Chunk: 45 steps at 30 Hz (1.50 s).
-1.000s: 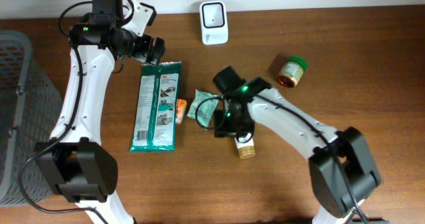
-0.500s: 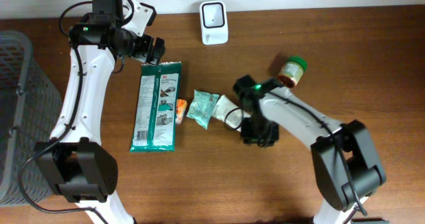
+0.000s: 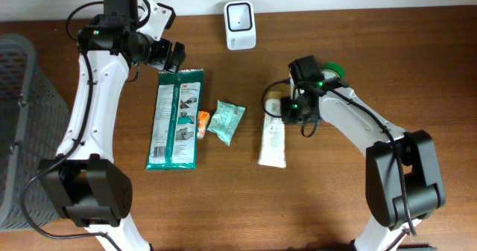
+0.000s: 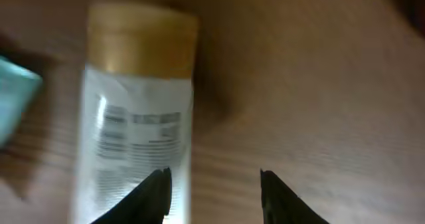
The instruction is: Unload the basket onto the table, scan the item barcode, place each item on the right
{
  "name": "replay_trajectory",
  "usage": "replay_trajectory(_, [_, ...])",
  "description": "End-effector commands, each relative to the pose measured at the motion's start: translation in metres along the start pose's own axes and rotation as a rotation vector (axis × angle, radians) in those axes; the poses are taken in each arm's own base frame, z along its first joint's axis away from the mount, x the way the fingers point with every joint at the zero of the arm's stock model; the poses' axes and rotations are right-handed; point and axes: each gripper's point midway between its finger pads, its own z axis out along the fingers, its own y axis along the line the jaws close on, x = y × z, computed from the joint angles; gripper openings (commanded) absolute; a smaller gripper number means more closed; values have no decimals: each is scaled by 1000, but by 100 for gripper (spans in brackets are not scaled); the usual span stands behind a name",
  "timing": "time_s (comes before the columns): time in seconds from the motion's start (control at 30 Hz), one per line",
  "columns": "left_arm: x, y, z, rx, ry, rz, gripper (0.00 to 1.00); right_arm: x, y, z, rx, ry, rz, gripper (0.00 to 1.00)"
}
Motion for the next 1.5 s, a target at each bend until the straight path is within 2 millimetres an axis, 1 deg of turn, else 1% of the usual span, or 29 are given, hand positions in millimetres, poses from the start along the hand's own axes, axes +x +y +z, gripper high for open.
replay_trajectory(0.0, [-14, 3, -21, -18, -54, 12, 99, -9, 24, 1, -132, -29, -56, 47])
replay_trajectory(0.1, [-14, 3, -21, -18, -54, 12, 99, -12, 27, -1, -156, -36, -48, 47])
replay_trajectory(0.23, [-14, 2, -21, -18, -54, 12, 99, -9, 28, -13, -213, 12, -15, 48])
replay_trajectory(0.33, [-14, 3, -21, -18, -54, 12, 99, 5, 25, -21, -255, 96, 30, 51])
replay_trajectory(0.4, [-14, 3, -21, -18, -54, 12, 99, 21, 19, -24, -265, 169, 71, 52])
replay_trajectory(0.47, [-14, 3, -21, -18, -54, 12, 99, 33, 16, -23, -259, 214, 88, 53])
replay_trajectory(0.6, [-14, 3, -21, -18, -54, 12, 99, 52, 21, -12, -246, 275, 109, 53])
replay_trajectory(0.73, [-14, 3, -21, -18, -54, 12, 99, 57, 27, -6, -198, 275, 83, 53])
replay_trajectory(0.77, [-14, 3, -21, -18, -54, 12, 99, 58, 26, -4, -147, 271, 96, 52])
replay_trajectory(0.8, [-14, 3, -21, -18, -54, 12, 99, 60, 25, -2, -84, 264, 101, 50])
replay_trajectory(0.83, [-14, 2, -21, -18, -54, 12, 99, 62, 26, 0, -50, 260, 95, 36])
replay_trajectory(0.87, [-14, 3, -21, -18, -54, 12, 99, 64, 31, 1, -28, 254, 93, 18])
replay_trajectory(0.9, [-14, 3, -21, -18, -54, 12, 99, 65, 34, 1, -13, 250, 90, 5])
replay_trajectory(1.0, [-14, 3, -21, -18, -54, 12, 99, 67, 41, 3, 39, 229, 98, 4])
replay_trajectory(1.13, [-14, 3, -21, -18, -54, 12, 99, 68, 54, 6, 38, 213, 98, 4])
replay_trajectory(1.23, [-14, 3, -21, -18, -54, 12, 99, 72, 62, 15, 38, 220, 83, 4])
replay_trajectory(1.4, [-14, 3, -21, -18, -54, 12, 99, 81, 61, 30, 58, 269, 83, 4])
replay_trajectory(1.47, [-14, 3, -21, -18, -54, 12, 99, 82, 61, 34, 66, 291, 77, 4])
